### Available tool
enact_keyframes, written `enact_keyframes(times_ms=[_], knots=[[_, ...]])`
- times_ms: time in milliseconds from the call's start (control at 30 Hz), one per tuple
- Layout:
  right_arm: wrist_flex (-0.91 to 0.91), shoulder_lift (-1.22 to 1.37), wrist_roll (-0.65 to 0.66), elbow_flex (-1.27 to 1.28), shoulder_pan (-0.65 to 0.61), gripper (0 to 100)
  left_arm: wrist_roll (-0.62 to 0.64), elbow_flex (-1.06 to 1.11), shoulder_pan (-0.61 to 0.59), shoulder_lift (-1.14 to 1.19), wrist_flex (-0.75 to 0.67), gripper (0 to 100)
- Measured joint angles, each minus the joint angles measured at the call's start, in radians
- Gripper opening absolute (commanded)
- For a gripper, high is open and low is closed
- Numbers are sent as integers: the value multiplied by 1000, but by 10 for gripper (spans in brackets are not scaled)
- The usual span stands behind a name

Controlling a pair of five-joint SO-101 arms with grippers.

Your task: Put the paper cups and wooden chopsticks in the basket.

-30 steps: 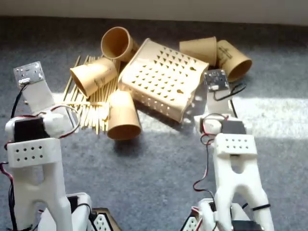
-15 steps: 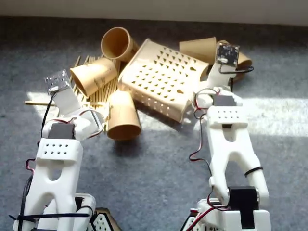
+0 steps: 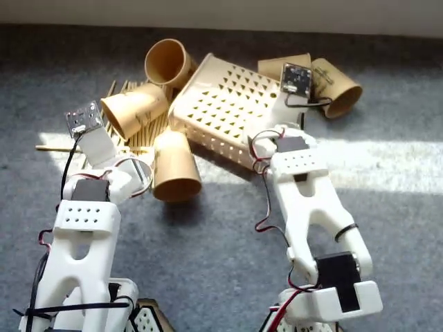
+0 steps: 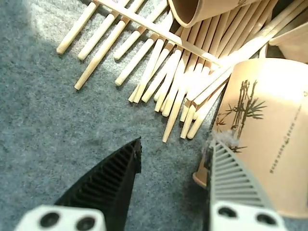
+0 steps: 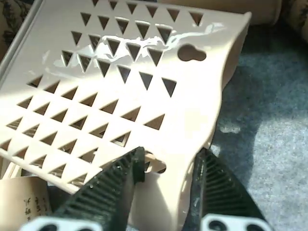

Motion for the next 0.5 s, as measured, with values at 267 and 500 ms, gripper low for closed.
enact_keyframes(times_ms=[267, 500], knots=[[-32, 140, 0, -86, 14, 171, 0, 0, 0, 0, 0, 231], [-40, 212, 0, -107, 17, 74, 0, 6, 0, 0, 0, 231]])
